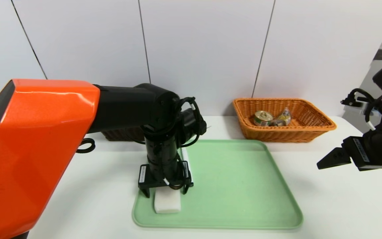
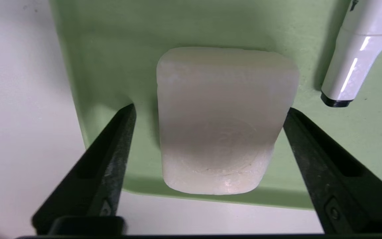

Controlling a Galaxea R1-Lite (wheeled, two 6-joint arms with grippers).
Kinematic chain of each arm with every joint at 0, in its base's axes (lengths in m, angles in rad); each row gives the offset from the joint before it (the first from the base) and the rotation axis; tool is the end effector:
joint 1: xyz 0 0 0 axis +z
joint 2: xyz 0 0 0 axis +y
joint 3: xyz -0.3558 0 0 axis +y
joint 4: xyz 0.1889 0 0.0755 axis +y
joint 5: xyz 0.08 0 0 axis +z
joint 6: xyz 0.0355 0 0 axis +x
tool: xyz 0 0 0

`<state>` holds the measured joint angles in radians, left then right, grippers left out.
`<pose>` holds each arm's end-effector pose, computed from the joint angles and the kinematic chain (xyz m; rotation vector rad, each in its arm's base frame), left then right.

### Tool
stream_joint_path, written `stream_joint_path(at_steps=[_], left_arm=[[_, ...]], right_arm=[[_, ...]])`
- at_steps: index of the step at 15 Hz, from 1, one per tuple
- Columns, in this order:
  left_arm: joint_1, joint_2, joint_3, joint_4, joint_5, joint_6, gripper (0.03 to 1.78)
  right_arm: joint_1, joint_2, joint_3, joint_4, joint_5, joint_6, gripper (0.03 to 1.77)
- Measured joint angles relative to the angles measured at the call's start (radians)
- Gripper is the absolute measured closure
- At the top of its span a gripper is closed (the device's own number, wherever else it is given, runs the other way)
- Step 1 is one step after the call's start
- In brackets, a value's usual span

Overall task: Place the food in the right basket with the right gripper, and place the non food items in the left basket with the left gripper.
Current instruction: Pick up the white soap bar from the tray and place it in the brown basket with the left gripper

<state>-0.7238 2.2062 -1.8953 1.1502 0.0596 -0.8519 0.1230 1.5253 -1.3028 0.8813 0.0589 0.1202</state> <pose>0.3212 -0.2810 0.1857 -0.1290 1.4486 0.0737 0.2346 0.0311 0.2843 0.0720 1.1126 0.0964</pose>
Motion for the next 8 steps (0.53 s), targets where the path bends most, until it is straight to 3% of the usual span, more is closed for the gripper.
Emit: stream_joint_path(at_steps=[3,8], left_arm=[[-0.001,-0.002,0.01,0.0,-0.001,0.001,0.76],[-0.005,-0.011,0.011,0.002,-0.004,0.001,0.83]], right_arm=[[0.0,-0.002,0.0,0.002,0.0,-0.001,0.1],[0.001,-0.01,0.006,0.002,0.0,-0.004,0.09]])
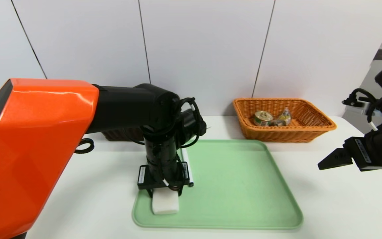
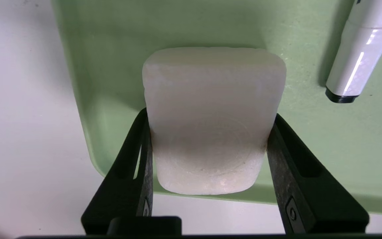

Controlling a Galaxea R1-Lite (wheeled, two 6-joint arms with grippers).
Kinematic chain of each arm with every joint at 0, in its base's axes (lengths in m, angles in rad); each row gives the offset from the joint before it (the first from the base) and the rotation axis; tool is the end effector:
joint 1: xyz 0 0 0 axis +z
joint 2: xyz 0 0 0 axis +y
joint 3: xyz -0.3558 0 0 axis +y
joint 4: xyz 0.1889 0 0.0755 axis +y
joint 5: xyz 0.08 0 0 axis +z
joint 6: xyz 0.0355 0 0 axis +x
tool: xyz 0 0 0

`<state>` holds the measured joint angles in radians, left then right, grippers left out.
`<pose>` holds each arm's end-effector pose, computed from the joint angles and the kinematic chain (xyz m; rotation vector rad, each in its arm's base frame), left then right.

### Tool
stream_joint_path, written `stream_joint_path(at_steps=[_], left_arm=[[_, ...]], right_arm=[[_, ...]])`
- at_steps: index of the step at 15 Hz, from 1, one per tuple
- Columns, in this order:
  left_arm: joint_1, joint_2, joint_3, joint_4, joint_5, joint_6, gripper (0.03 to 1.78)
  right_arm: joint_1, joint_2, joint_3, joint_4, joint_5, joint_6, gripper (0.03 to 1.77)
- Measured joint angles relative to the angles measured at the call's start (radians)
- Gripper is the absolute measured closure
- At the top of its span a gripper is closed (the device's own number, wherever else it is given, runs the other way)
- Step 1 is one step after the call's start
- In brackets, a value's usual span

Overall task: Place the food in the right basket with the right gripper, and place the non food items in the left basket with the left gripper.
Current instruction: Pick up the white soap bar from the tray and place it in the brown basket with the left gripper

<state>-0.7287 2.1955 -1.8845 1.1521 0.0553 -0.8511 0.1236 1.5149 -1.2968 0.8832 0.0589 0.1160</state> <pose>0.3172 -0.2805 0.1879 -0.1259 1.4533 0.0677 0.2311 0.0308 0.2851 0.0681 1.1099 0.0995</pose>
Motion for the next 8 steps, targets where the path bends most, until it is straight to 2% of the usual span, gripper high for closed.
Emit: stream_joint_path(at_steps=[8], left_arm=[[-0.022,-0.076,-0.078,-0.001,-0.009,0.05,0.84]], right_arm=[[0.0,-0.02,0.022,-0.001,0.0,0.002,0.09]])
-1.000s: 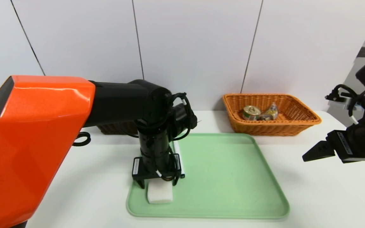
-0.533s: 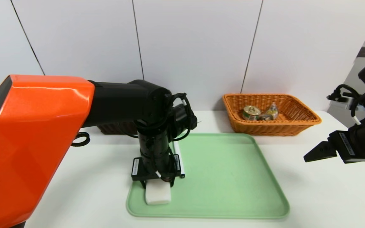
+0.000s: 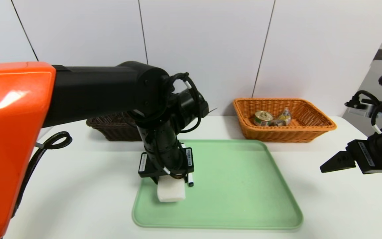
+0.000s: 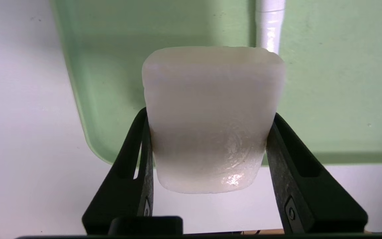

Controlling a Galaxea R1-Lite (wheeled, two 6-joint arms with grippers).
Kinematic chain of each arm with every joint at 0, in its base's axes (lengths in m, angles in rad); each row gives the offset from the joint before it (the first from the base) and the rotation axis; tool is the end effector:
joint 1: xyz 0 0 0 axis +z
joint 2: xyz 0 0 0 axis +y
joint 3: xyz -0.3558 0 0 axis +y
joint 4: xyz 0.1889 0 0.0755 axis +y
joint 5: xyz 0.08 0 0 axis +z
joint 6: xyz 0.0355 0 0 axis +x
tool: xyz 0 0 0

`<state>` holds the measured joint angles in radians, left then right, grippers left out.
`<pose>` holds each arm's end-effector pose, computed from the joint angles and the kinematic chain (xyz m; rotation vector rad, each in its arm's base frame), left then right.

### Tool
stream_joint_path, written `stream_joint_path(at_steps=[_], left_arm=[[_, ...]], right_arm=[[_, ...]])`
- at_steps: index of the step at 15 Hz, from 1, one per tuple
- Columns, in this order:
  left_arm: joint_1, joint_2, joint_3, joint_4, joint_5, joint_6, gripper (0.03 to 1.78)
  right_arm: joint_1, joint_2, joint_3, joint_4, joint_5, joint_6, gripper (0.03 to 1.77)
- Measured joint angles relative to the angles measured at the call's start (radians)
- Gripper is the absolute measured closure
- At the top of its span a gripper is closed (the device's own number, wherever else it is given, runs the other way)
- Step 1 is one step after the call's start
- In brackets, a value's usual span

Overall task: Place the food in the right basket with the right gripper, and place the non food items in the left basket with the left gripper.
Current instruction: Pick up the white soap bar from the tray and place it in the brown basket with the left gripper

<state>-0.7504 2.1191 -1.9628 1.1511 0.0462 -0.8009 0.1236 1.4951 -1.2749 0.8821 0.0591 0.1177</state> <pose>0.3038 -0.2810 0.2373 -0.1585 1.3470 -0.0727 0.2241 0.0299 0.2842 0.0697 1.1110 0.0986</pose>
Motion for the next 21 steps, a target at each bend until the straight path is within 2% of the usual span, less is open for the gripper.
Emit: stream_joint_path(at_steps=[6,8,11,16,21], left_arm=[[-0.001,-0.117,-0.007,-0.083,0.002,0.033,0.84],[0.027,-0.17,-0.007,-0.127,0.004,0.063,0.84],[0.133,-0.236,-0.007,-0.227,0.007,0.118,0.84],[0.362,-0.271,-0.007,-0.37,0.008,0.247,0.84],[0.478,-0.213,-0.007,-0.537,0.005,0.283,0.84]], right_arm=[[0.0,-0.005,0.0,0.0,0.0,0.0,0.09],[0.0,-0.01,0.003,0.0,-0.002,0.0,0.09],[0.001,-0.014,0.006,0.001,-0.002,0.0,0.09],[0.008,-0.015,0.014,0.0,-0.002,0.0,0.09],[0.01,-0.016,0.017,0.0,-0.004,-0.002,0.09]])
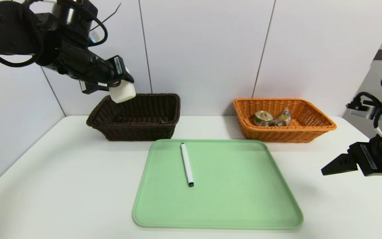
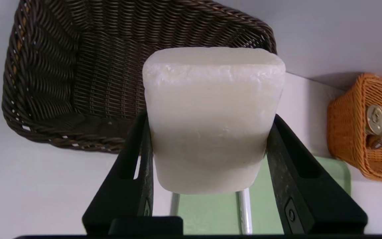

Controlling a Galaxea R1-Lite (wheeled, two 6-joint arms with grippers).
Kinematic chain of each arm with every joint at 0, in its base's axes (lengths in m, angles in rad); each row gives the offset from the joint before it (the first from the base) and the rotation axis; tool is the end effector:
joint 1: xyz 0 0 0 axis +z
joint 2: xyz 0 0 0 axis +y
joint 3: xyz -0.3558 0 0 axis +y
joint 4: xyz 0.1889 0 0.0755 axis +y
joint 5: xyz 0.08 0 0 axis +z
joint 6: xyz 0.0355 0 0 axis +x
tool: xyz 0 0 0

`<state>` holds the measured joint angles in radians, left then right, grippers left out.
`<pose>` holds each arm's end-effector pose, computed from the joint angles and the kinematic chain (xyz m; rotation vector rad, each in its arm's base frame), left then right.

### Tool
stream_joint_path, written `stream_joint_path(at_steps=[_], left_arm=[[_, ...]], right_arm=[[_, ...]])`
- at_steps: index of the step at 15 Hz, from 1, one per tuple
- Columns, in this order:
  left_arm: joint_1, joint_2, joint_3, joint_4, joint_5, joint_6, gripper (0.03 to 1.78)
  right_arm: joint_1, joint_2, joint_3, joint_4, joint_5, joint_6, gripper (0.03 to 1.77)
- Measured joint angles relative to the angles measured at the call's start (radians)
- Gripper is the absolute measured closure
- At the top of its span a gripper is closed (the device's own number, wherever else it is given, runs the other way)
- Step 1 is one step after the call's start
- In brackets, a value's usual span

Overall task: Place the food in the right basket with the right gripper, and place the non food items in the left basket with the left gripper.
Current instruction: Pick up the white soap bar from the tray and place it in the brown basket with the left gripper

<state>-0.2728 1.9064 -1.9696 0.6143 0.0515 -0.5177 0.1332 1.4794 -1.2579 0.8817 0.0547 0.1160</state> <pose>0.3850 -0.1058 0.3628 -0.4136 0.5861 -0.0695 0.2182 0.0312 0.2834 0.0603 1.1118 0.1042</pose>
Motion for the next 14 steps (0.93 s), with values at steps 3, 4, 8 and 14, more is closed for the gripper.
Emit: stream_joint_path(at_steps=[3,4,8,14], left_arm=[[0.039,0.075,0.0,-0.069,0.0,0.038,0.84],[0.057,0.099,0.0,-0.092,0.0,0.044,0.84],[0.113,0.191,0.0,-0.129,0.0,0.061,0.84],[0.143,0.291,0.0,-0.204,-0.004,0.104,0.84]], right_arm=[[0.0,0.0,0.0,-0.003,-0.003,-0.001,0.09],[0.0,0.0,0.0,-0.003,0.0,0.0,0.09],[0.0,0.0,0.003,-0.003,0.009,0.001,0.09],[0.003,0.009,0.01,-0.009,0.012,0.002,0.09]])
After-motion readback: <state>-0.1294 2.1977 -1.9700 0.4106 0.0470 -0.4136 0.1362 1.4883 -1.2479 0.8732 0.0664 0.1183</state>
